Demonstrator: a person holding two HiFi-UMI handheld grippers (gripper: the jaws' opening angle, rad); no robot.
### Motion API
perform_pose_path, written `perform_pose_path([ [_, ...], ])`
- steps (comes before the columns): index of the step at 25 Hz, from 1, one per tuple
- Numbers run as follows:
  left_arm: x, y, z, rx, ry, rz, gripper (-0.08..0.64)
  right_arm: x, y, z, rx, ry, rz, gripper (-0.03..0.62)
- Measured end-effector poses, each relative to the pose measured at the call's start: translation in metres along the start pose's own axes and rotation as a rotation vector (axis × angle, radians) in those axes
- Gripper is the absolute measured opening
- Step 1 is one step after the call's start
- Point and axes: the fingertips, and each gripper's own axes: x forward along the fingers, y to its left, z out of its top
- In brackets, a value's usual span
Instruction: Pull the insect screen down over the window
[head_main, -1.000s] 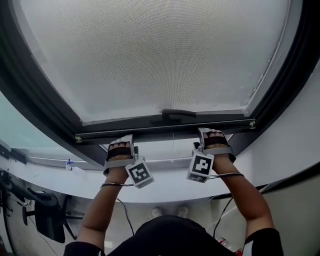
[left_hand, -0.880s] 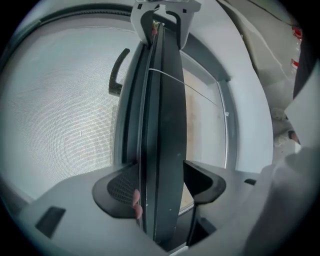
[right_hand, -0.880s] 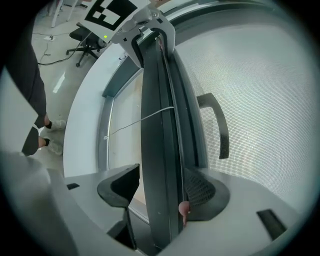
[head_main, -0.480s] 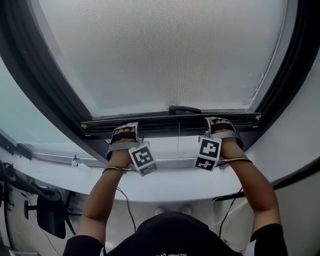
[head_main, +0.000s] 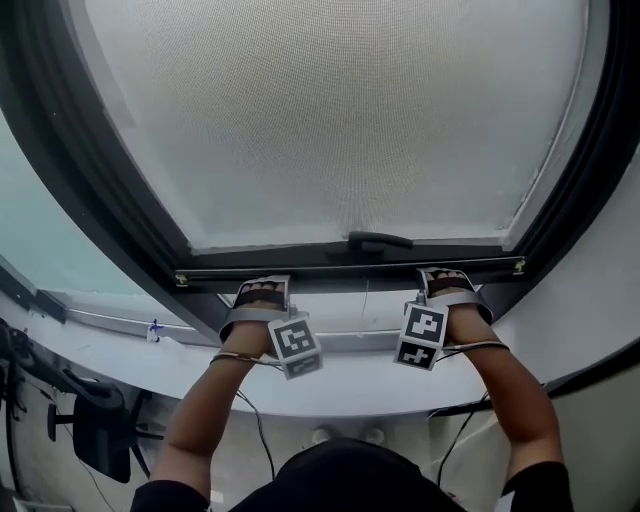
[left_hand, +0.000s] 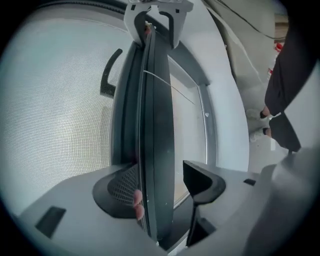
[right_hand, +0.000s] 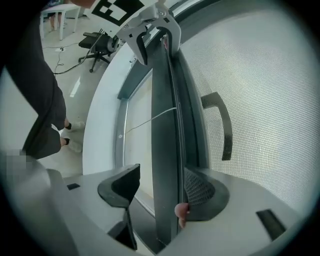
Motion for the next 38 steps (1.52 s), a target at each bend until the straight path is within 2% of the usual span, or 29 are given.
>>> perform_pose_path([
  [4, 0.007, 0.002, -0.001, 0.0, 0.007, 0.008, 0.283, 0.02, -0.01, -0.002, -0.007, 0.021, -0.082, 0.282],
  [5, 0.011, 0.004, -0.001, 0.0, 0.012, 0.029, 0.268, 0.024, -0.012, -0.001, -0.004, 0.03, -0.112, 0.279],
  [6, 0.014, 0.006, -0.001, -0.004, 0.014, 0.06, 0.259, 0.027, -0.015, -0.001, 0.001, 0.036, -0.144, 0.239],
  [7, 0.015, 0.007, 0.0, -0.014, 0.01, 0.084, 0.245, 0.029, -0.017, 0.0, 0.008, 0.036, -0.167, 0.234],
  [10, 0.015, 0.007, 0.002, -0.06, -0.017, 0.086, 0.245, 0.029, -0.017, 0.001, 0.017, 0.021, -0.154, 0.233],
  [13, 0.013, 0.008, 0.003, -0.063, -0.022, 0.056, 0.245, 0.028, -0.018, -0.002, 0.002, 0.022, -0.133, 0.233],
  [17, 0.01, 0.01, 0.003, -0.071, -0.036, 0.034, 0.241, 0.025, -0.02, -0.003, 0.014, -0.02, -0.149, 0.224],
  [22, 0.008, 0.013, 0.002, -0.09, -0.049, 0.071, 0.241, 0.024, -0.02, -0.002, 0.027, -0.043, -0.18, 0.224],
  [24, 0.001, 0.015, 0.005, -0.126, -0.085, 0.1, 0.241, 0.019, -0.022, 0.0, 0.06, -0.078, -0.227, 0.224],
  [26, -0.012, 0.017, 0.011, -0.215, -0.151, 0.118, 0.241, 0.006, -0.026, 0.002, 0.115, -0.142, -0.299, 0.224],
  [27, -0.02, 0.019, 0.014, -0.284, -0.198, 0.122, 0.241, -0.004, -0.027, 0.004, 0.156, -0.187, -0.332, 0.224],
  [31, -0.07, 0.029, 0.035, -0.678, -0.492, 0.082, 0.238, -0.048, -0.03, 0.016, 0.42, -0.423, -0.391, 0.224],
  [34, -0.103, 0.041, 0.042, -0.94, -0.688, 0.091, 0.191, -0.076, -0.034, 0.022, 0.616, -0.569, -0.384, 0.207],
  [35, -0.112, 0.043, 0.041, -1.011, -0.728, 0.109, 0.169, -0.085, -0.035, 0.024, 0.671, -0.614, -0.379, 0.204],
  [38, -0.129, 0.04, 0.033, -1.186, -0.784, 0.159, 0.053, -0.102, -0.03, 0.027, 0.798, -0.725, -0.38, 0.131],
])
